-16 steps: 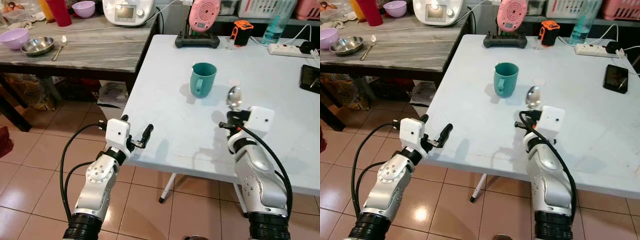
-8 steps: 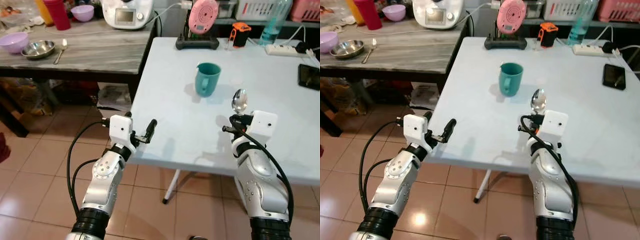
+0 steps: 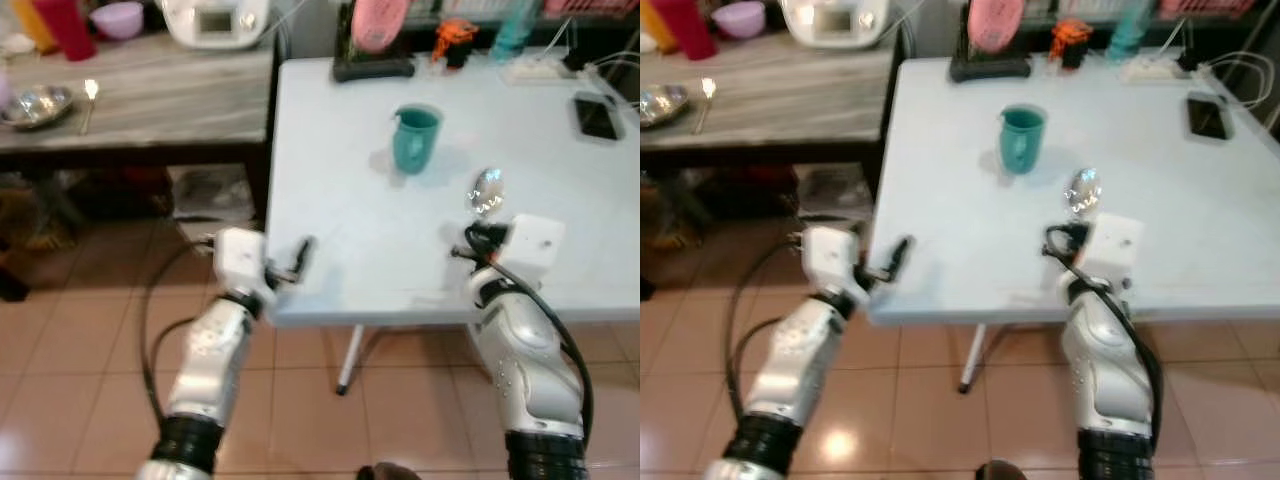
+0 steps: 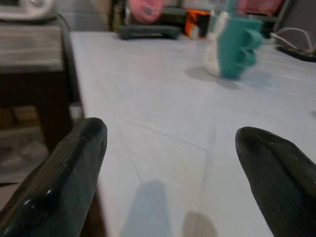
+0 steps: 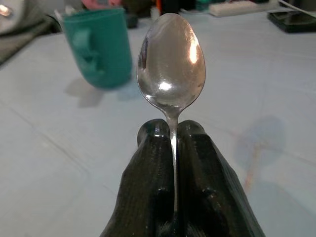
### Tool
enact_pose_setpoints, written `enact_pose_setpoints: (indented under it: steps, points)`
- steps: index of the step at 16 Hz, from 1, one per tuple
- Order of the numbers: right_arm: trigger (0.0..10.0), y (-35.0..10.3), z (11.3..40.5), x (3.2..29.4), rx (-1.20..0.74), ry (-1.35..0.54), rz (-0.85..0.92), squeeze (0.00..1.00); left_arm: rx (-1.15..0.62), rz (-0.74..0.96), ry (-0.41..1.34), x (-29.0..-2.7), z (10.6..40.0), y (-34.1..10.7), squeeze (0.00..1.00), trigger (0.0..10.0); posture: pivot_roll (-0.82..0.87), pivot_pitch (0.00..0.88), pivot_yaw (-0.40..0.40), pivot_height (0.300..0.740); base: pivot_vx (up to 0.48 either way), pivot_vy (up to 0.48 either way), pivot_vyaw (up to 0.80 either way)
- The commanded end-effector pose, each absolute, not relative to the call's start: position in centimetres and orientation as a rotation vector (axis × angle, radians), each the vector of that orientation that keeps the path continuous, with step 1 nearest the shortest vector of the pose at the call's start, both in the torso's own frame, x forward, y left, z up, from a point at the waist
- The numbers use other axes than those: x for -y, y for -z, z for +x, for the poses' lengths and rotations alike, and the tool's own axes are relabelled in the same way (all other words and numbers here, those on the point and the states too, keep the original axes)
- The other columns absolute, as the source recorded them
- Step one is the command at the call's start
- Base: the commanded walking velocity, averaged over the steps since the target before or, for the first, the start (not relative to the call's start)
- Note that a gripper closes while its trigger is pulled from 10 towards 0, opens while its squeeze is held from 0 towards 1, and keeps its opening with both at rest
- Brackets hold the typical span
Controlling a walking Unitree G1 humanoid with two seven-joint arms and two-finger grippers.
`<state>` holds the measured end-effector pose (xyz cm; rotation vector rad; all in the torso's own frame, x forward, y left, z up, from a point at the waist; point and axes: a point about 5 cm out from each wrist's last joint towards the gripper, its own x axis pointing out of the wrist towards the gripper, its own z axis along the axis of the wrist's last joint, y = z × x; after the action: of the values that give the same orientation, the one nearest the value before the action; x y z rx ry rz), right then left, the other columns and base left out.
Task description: Setting the table
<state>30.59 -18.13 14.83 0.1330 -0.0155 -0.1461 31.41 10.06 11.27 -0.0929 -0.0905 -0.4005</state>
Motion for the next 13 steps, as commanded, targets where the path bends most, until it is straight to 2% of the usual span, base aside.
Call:
enact_pose_setpoints:
  steps: [1, 13]
  points:
    - [10.0, -15.36, 30.67, 17.55, 0.044, 0.133, 0.139, 0.0, 0.094, -0.077, 0.386, -10.69, 31.43, -11.3, 0.0, 10.0, -0.3, 0.083, 0.063, 0.74, 0.0, 0.461, 0.0]
    - [10.0, -15.09, 30.44, 17.79, 0.05, 0.151, 0.143, 0.0, 0.098, -0.087, 0.392, -10.04, 31.64, -11.47, 0.0, 10.0, -0.3, 0.083, 0.068, 0.74, 0.0, 0.47, 0.0]
